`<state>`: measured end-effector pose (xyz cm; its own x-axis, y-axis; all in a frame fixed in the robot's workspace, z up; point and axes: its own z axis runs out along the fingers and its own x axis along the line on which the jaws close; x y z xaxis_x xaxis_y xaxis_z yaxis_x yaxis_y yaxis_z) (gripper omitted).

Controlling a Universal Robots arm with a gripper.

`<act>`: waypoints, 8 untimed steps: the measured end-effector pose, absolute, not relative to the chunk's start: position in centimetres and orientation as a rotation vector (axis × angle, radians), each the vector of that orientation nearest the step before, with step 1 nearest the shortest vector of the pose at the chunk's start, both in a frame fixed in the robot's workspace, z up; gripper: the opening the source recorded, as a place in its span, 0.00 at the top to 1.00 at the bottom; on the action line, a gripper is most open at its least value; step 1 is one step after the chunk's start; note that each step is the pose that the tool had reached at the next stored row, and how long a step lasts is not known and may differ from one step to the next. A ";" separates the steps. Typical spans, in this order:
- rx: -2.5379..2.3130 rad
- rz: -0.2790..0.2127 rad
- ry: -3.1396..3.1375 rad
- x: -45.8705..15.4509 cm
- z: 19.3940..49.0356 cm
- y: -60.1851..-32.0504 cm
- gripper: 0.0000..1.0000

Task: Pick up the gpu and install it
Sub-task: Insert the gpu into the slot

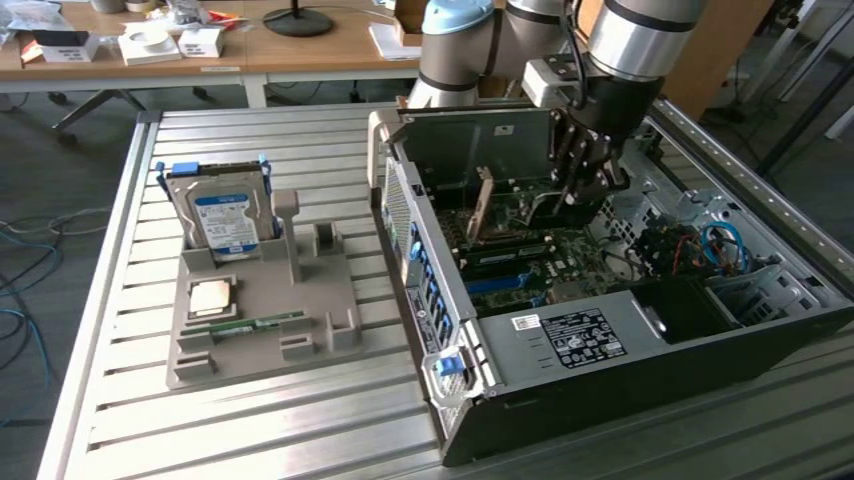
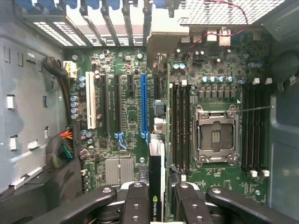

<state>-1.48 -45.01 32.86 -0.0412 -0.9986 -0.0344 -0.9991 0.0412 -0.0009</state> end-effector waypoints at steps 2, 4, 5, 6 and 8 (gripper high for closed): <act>-2.157 0.036 2.248 -1.5 32.9 -45.3 0.74; -2.157 0.036 2.248 -1.5 32.9 -45.5 0.74; -2.157 0.036 2.248 -1.5 32.9 -45.6 0.74; -2.157 0.036 2.248 -1.5 32.9 -45.7 0.74; -2.157 0.036 2.248 -1.5 32.9 -45.7 0.74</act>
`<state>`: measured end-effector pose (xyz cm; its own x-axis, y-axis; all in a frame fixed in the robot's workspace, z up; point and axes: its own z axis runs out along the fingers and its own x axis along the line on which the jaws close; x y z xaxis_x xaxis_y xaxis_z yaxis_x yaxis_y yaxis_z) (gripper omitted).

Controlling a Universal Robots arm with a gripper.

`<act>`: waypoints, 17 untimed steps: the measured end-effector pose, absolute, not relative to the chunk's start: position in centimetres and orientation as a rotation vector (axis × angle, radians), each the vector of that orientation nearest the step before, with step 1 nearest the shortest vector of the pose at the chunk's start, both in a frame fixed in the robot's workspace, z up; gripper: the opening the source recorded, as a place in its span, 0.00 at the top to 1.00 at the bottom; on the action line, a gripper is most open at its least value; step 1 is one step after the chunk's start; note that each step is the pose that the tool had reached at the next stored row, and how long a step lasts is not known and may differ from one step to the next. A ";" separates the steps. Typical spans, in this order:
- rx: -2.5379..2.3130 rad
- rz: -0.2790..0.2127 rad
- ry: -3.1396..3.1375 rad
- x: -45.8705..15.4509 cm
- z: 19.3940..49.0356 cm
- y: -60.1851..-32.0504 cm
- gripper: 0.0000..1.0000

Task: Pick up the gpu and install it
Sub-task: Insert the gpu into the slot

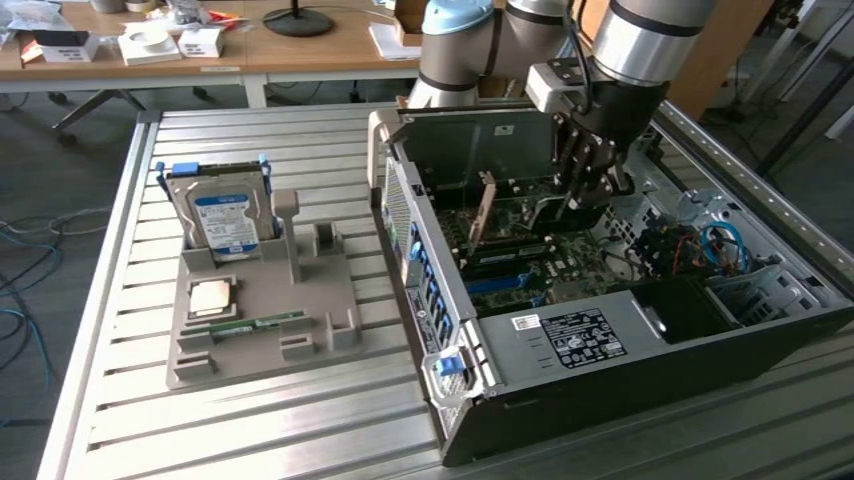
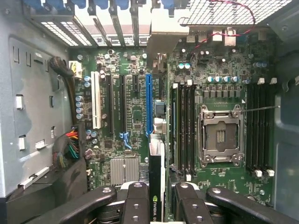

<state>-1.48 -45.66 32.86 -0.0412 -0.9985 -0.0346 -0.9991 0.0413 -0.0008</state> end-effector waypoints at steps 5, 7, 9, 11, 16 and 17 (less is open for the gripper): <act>-2.157 0.036 2.248 -1.5 32.4 -45.7 0.74; -2.157 0.037 2.248 -1.5 32.0 -45.7 0.74; -2.157 0.036 2.248 -1.5 31.7 -45.7 0.74; -2.157 0.036 2.248 -1.5 31.5 -45.7 0.74; -2.157 0.036 2.248 -1.5 31.0 -45.7 0.74; -2.157 0.036 2.248 -1.5 31.0 -45.7 0.74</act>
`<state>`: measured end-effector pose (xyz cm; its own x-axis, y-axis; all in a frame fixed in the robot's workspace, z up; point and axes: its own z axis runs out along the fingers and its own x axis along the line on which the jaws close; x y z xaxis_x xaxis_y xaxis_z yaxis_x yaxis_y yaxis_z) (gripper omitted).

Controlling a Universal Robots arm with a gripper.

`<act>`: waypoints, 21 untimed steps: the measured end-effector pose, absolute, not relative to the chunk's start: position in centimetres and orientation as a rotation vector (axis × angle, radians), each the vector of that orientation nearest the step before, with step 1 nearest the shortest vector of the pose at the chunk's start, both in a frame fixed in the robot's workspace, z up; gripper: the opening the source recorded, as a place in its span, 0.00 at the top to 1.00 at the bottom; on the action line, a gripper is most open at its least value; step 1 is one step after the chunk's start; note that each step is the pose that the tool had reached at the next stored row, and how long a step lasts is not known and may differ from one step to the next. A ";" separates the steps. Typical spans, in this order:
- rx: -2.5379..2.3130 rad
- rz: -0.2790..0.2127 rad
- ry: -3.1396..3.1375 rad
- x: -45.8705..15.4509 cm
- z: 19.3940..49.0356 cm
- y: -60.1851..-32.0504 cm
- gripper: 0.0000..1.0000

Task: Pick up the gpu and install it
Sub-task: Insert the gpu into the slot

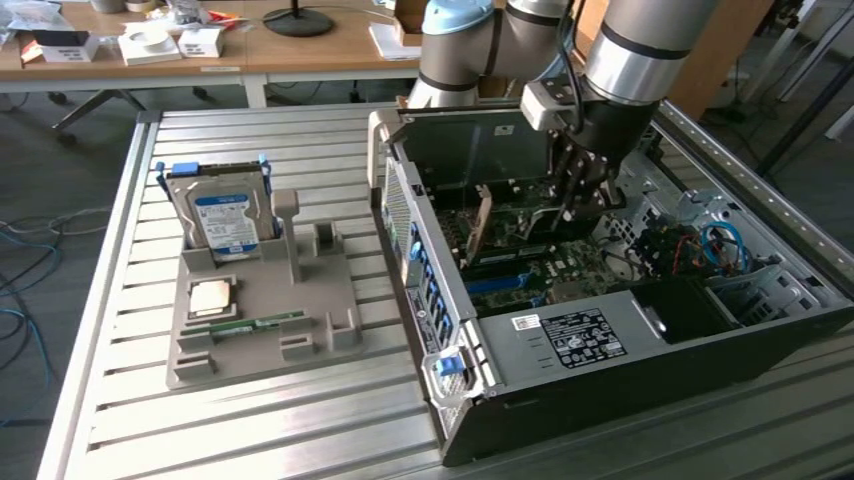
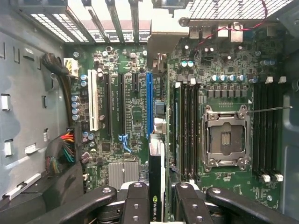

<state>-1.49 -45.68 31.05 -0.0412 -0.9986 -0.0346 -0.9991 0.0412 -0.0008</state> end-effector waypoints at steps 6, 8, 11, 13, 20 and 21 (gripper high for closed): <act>-2.157 0.036 2.248 -2.2 31.0 -45.7 0.74; -2.157 0.036 2.248 -2.8 31.0 -45.7 0.74; -2.157 0.036 2.248 -2.9 31.0 -45.8 0.74; -2.157 0.036 2.248 -2.9 31.0 -46.1 0.74; -2.157 0.036 2.248 -2.9 30.9 -46.4 0.74; -2.157 0.036 2.248 -2.9 30.8 -46.4 0.74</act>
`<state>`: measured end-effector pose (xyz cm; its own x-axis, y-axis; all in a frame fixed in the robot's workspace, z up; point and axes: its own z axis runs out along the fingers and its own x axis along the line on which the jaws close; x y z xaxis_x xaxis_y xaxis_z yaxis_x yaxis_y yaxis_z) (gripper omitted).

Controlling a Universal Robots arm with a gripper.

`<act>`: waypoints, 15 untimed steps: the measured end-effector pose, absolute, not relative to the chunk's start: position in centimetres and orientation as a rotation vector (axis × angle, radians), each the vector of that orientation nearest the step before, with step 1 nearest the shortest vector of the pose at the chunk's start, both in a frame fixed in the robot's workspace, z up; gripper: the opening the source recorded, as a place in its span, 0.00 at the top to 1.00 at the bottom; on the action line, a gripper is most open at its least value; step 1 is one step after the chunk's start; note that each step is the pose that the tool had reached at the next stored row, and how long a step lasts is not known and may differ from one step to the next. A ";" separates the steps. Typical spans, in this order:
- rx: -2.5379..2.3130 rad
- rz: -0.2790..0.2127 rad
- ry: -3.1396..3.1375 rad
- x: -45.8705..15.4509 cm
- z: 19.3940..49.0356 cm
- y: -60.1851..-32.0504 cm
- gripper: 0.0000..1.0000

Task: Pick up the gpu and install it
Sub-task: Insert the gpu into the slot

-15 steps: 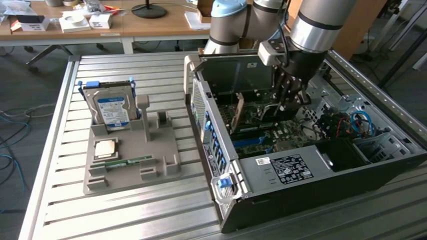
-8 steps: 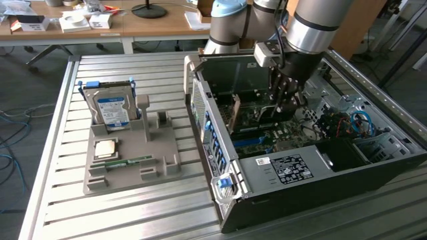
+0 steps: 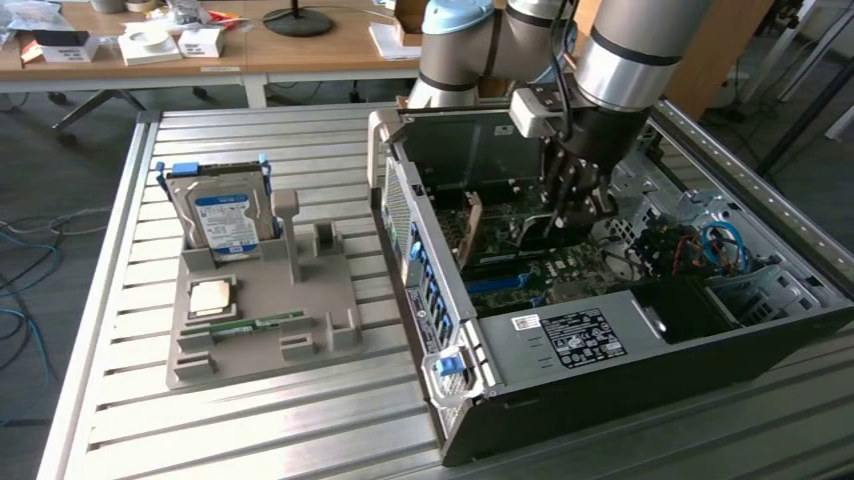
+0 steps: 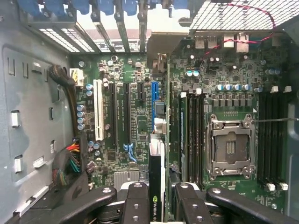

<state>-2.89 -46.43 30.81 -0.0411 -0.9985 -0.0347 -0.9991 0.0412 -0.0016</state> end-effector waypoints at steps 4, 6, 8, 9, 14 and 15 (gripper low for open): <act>-2.157 0.036 2.248 -2.9 30.1 -46.4 0.74; -2.157 0.036 2.248 -3.0 29.8 -46.4 0.74; -2.157 0.036 2.248 -3.0 29.6 -46.4 0.74; -2.157 0.035 2.248 -3.0 29.5 -46.4 0.74; -2.157 0.036 2.248 -3.0 29.5 -46.4 0.74; -2.157 0.036 2.248 -3.0 29.5 -46.4 0.74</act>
<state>-2.98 -46.43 29.54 -0.0411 -0.9986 -0.0346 -0.9991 0.0412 -0.0016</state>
